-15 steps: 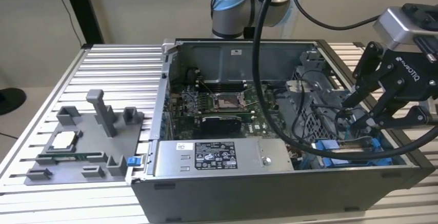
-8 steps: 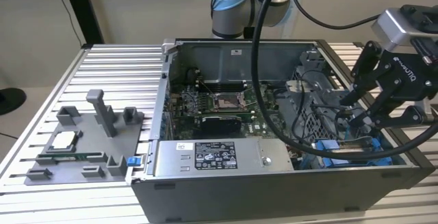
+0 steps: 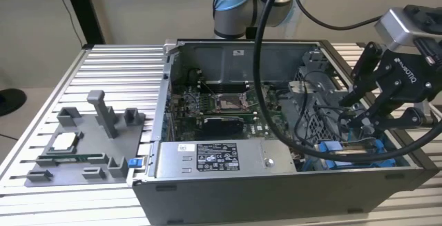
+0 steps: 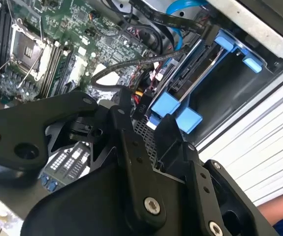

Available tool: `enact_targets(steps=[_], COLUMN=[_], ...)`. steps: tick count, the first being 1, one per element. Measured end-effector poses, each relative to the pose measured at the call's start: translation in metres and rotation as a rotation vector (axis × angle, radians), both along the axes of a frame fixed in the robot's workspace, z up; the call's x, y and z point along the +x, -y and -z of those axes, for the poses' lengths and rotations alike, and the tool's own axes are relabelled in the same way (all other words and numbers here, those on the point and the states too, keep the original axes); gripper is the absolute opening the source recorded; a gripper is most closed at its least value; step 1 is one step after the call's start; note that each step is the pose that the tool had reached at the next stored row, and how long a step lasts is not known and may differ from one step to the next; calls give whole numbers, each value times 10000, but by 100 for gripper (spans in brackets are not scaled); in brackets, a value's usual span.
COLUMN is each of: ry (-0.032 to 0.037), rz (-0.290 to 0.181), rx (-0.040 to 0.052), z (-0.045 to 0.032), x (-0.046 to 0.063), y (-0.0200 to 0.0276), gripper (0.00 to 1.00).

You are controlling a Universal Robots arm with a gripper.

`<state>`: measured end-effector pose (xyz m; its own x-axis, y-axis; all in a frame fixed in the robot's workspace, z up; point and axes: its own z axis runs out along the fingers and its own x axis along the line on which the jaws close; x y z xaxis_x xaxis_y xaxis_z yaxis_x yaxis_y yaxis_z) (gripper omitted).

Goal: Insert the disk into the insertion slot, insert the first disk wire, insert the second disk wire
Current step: 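Insert the first disk wire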

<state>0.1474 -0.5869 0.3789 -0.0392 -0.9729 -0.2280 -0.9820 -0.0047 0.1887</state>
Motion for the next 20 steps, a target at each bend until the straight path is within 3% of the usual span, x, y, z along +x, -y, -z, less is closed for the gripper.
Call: enact_targets(steps=[8,20], ry=[-1,-27], rz=[3,4], rx=[312,318], z=[25,21], x=[1,0], y=[-8,-8], gripper=[100,100])
